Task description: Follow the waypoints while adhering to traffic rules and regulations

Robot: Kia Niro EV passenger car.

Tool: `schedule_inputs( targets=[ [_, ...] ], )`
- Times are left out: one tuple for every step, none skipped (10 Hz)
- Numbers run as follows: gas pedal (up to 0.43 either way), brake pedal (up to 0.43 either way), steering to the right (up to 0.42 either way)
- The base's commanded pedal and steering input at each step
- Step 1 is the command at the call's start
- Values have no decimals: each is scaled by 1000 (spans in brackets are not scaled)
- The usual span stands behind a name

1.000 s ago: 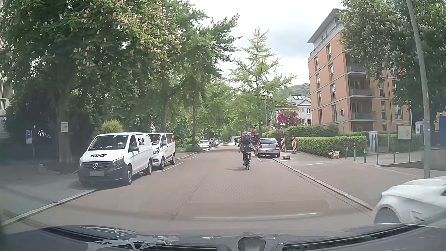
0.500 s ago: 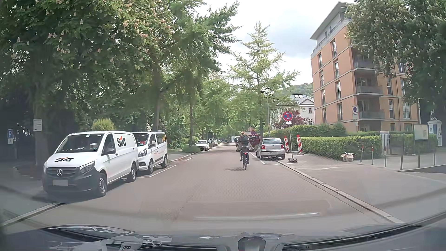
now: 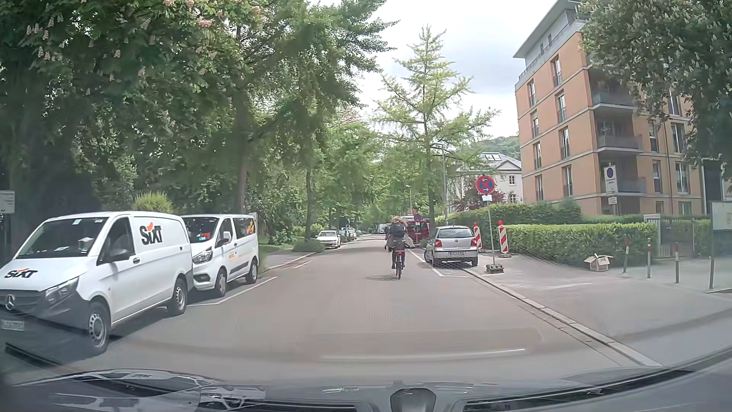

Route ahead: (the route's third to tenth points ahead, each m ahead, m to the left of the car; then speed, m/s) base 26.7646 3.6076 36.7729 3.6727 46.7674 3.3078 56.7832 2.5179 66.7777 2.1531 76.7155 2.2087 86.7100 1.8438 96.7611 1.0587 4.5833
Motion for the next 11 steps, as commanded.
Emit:
schedule_inputs(
  targets=[
    [47,0,2],
    [47,0,2],
    [47,0,2],
    [47,0,2],
    [47,0,2],
    [47,0,2],
    [47,0,2],
    [47,0,2],
    [47,0,2],
    [47,0,2],
    [47,0,2]
  ],
)
